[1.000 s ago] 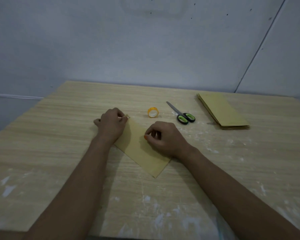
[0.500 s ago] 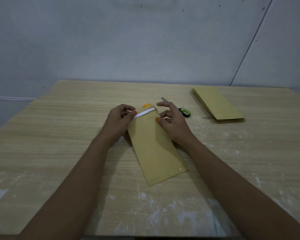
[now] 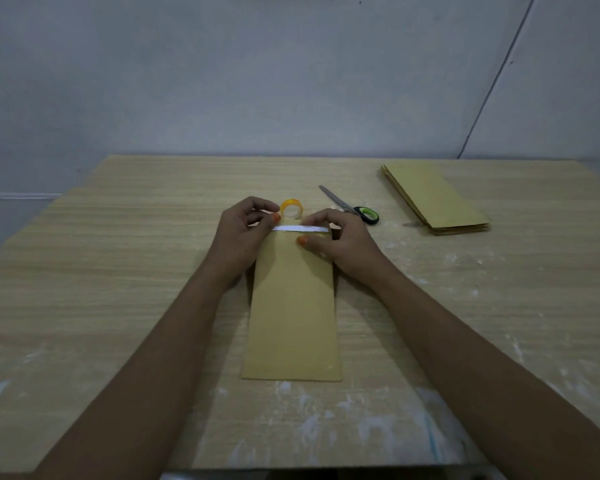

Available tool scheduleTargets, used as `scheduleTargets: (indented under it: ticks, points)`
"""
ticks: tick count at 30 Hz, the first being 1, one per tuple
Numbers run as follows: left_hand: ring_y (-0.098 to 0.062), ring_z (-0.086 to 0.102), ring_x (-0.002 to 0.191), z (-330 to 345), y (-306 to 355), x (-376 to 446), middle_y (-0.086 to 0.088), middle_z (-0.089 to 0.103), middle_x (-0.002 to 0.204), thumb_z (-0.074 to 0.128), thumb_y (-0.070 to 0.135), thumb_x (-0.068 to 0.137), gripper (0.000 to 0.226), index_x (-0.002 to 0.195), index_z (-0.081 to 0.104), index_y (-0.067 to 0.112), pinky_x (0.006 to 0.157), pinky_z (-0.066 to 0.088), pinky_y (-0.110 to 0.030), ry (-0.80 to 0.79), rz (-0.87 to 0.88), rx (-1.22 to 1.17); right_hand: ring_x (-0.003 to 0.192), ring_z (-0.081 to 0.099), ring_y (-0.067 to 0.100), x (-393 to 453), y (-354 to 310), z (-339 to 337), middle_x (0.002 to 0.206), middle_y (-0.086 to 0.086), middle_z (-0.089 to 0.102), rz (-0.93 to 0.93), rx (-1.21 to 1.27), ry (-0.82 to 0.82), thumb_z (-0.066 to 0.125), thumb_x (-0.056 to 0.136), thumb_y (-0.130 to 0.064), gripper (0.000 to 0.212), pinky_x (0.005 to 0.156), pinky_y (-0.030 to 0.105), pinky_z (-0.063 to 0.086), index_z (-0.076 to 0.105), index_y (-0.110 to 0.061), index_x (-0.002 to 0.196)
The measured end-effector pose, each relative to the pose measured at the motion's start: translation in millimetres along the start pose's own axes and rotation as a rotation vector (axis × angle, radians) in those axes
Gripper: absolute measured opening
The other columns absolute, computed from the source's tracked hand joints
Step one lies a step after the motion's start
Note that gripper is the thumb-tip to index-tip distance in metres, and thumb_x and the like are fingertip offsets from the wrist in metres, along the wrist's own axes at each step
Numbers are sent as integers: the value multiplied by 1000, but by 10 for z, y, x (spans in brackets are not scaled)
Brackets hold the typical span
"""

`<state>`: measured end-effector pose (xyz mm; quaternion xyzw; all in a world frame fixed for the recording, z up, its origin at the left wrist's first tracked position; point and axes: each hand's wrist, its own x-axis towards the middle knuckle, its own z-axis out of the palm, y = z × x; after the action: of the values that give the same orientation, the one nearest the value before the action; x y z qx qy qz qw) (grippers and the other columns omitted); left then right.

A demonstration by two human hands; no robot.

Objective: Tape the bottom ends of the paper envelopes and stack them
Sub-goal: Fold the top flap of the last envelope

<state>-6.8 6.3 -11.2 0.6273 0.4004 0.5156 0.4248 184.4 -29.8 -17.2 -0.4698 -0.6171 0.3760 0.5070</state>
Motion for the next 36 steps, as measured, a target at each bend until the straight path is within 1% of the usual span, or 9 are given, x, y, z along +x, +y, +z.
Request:
scheduleTargets:
  ticks: [7,9,12,16,20,26,29,33,36]
  points:
    - [-7,60,77,38,28,-27,0,68,91,62,3,94,6,97,66,8,66,45,-20,-34,91,73,80,66,18,15,10,-15,86,2,68,48,-35,-25,83,78,-13,16,73,41,56,67,-14,82]
    - [-11,59,73,31,30,-54,1,67,91,63,11,96,5,99,67,9,62,45,-24,-91,89,85,73,67,15,0,-8,-29,81,5,69,69,-42,-15,81,80,-12,15,67,38,57,67,-9,83]
    - [-16,63,67,31,73,-113,-4,70,87,71,16,91,10,100,69,13,57,51,-30,-179,-66,9,69,65,8,-13,-26,-57,80,6,68,63,-27,17,80,81,-12,15,62,28,54,68,-4,84]
    - [-16,64,70,18,35,-120,-9,68,84,76,9,86,16,98,66,11,58,53,-31,-229,-119,64,74,62,7,6,10,-83,86,9,68,24,-139,18,79,82,-16,12,65,26,51,70,-8,83]
    - [-14,60,65,14,7,-98,-8,65,74,73,10,89,10,86,64,13,58,48,-27,-238,-123,44,78,61,11,21,25,-105,85,4,66,13,-153,2,81,80,-19,14,68,31,51,68,-15,82]
    - [-21,60,73,-2,-35,-71,-11,64,76,76,14,84,13,84,64,14,67,49,-34,-260,-136,-15,85,59,23,39,43,-115,86,2,61,-49,-254,25,84,76,-17,23,76,38,49,63,-28,74]
    - [-19,60,71,-12,-39,-73,-12,64,77,73,8,87,11,86,62,9,64,47,-30,-259,-127,13,84,59,20,49,63,-117,84,-2,60,-56,-258,22,85,75,-17,23,75,34,48,65,-27,71]
    - [-22,54,72,-41,-51,-57,-20,60,78,75,13,86,14,84,63,7,67,42,-37,-274,-119,27,85,57,2,65,80,-123,87,-5,60,-38,-238,3,85,75,-16,13,74,16,44,71,-16,74]
    - [-22,53,72,-58,-63,-44,-18,59,76,76,20,84,16,79,64,10,67,41,-40,-282,-107,24,84,55,-4,51,64,-124,90,-3,61,-34,-259,-13,82,78,-17,13,73,12,43,76,-6,79]
